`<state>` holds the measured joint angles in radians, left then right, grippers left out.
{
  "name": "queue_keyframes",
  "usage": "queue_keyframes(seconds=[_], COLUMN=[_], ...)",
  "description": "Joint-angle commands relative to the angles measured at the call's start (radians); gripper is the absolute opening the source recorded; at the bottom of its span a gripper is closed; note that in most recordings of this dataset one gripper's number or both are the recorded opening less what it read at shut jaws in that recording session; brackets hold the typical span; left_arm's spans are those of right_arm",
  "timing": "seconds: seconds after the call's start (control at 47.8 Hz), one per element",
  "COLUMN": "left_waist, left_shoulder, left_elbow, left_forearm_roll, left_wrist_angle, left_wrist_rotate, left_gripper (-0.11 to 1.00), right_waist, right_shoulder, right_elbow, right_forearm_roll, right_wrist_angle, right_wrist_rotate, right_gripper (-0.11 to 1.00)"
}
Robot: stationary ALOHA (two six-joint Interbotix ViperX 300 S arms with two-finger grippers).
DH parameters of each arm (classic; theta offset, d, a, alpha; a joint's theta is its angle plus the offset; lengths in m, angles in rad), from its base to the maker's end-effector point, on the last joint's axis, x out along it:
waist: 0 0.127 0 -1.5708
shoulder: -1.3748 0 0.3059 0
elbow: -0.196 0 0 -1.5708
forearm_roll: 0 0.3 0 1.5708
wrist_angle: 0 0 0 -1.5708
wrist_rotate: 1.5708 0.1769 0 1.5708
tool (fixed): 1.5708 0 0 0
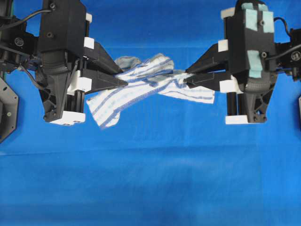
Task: Lift the towel with both arms.
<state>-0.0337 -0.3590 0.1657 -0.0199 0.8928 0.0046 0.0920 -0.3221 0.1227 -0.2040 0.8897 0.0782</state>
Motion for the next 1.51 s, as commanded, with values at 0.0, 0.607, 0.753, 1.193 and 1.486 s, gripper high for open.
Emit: queue_keyframes(seconds=[0.0, 0.607, 0.753, 1.193, 1.486], left_waist=[-0.005, 0.009, 0.009, -0.066, -0.129], left_shoulder=[-0.006, -0.032, -0.055, -0.037, 0.040], left_elbow=[-0.028, 0.008, 0.034, 0.209, 0.357], left_forearm_roll=[0.003, 0.005, 0.002, -0.003, -0.003], left_wrist_angle=[-0.002, -0.051, -0.057, -0.227, -0.390], left_wrist_rotate=[0.005, -0.006, -0.009, -0.011, -0.017], left_gripper=[0.05, 0.73, 0.93, 0.92, 0.92], right_waist=[-0.002, -0.014, -0.014, 0.034, 0.078], right_shoulder=[-0.018, 0.008, 0.008, 0.018, 0.051], right_elbow=[-0.025, -0.023, -0.018, 0.115, 0.284], right_forearm_roll=[-0.002, -0.012, -0.011, 0.006, 0.025], right_wrist_angle=[0.000, 0.000, 0.000, -0.061, -0.196], right_wrist_rotate=[-0.005, 0.003, 0.011, 0.078, 0.118], right_gripper=[0.07, 0.67, 0.67, 0.68, 0.68])
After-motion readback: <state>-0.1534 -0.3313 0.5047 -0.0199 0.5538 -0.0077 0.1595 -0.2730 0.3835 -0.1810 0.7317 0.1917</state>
